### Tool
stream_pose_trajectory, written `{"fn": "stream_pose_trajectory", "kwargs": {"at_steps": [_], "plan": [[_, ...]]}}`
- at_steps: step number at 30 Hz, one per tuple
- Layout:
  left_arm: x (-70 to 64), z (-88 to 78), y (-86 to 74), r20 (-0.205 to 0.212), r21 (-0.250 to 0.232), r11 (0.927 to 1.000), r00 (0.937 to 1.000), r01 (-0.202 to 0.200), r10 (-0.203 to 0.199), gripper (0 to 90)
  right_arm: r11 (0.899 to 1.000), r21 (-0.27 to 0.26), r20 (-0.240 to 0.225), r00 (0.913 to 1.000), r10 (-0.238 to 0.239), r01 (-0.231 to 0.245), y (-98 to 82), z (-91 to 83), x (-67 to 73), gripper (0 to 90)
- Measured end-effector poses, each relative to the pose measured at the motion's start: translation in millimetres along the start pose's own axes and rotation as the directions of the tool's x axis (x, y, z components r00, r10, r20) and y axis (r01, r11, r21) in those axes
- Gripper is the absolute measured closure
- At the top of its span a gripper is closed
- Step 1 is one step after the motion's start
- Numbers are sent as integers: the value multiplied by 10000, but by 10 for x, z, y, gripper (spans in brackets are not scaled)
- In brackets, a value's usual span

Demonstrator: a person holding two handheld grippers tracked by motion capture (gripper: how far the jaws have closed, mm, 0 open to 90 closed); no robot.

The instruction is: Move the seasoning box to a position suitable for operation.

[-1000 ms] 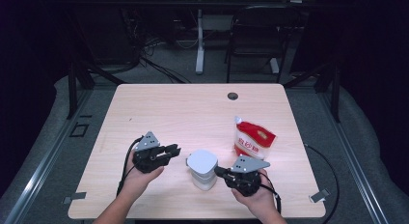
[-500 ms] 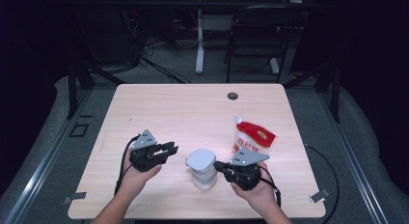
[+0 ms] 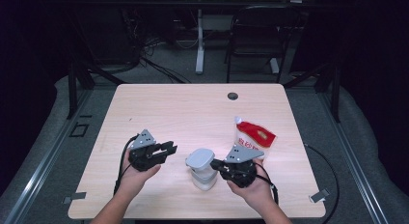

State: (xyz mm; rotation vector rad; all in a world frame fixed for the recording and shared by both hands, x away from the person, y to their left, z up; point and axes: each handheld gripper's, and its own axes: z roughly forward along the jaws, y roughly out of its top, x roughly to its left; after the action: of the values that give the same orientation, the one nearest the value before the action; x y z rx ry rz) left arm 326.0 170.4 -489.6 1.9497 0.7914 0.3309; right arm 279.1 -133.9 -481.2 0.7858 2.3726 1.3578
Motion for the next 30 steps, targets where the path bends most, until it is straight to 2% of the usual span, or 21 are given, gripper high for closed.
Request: {"fn": "stream_pose_trajectory", "kwargs": {"at_steps": [11,21,24,30], "plan": [[17,-1,-9,-10,-41,9998,9999,173,-173,709,10000,29,-57,10000,-14,14,110,47,-23,869],[14,1,-11,-66,42,10000,9999,85,-85,698,9996,155,294,9993,-239,235,205,80,-26,855],[20,1,-12,-76,22,9999,9999,139,-139,696,9997,230,82,9999,-117,115,217,98,-31,864],[28,4,-15,-67,74,9998,9998,199,-199,695,9995,231,96,9997,-237,235,259,129,-13,868]]}}
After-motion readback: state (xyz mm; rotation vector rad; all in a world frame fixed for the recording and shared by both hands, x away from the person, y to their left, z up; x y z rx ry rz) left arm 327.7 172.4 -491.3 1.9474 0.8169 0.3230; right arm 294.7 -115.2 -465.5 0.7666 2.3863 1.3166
